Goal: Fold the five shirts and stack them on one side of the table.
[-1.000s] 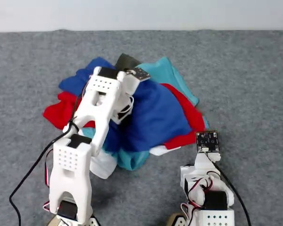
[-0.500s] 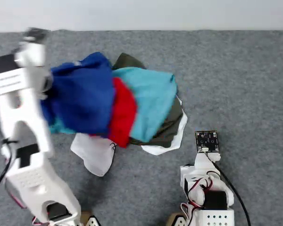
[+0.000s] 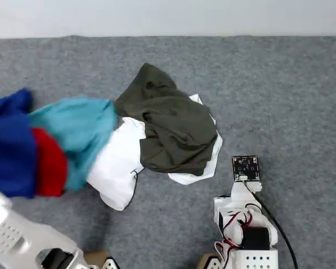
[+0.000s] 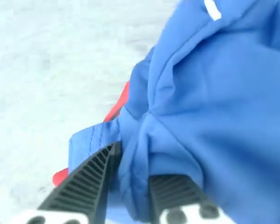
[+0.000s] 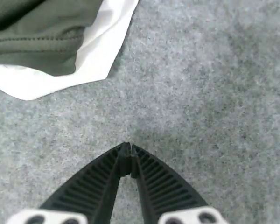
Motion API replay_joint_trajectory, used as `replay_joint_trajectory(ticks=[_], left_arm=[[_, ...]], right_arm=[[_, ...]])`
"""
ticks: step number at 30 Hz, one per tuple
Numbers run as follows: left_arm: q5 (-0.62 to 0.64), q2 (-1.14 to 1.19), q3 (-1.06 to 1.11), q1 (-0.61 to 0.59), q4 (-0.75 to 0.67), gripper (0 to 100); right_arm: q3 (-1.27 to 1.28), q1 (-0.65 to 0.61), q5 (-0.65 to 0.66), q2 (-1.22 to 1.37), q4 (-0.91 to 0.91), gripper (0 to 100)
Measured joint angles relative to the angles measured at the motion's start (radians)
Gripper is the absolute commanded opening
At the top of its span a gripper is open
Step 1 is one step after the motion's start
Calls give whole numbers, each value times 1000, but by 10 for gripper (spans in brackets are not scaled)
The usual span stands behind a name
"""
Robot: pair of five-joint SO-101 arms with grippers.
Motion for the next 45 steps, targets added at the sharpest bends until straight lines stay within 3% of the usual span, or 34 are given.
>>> replay_joint_trajectory(ticks=[9,13,18,33,45], left_arm=[[0,0,-161,-203,-72,9],[-29,0,-172,-201,-72,119],[-143,-2,-172,-180,2,257],[-160,-11,-272,-117,43,262],[-160,-15,-450,77,43,264]], right_arm=[[0,0,0,0,0,9],[0,0,0,0,0,9],[0,0,0,0,0,9],[0,0,0,0,0,9],[0,0,0,0,0,9]])
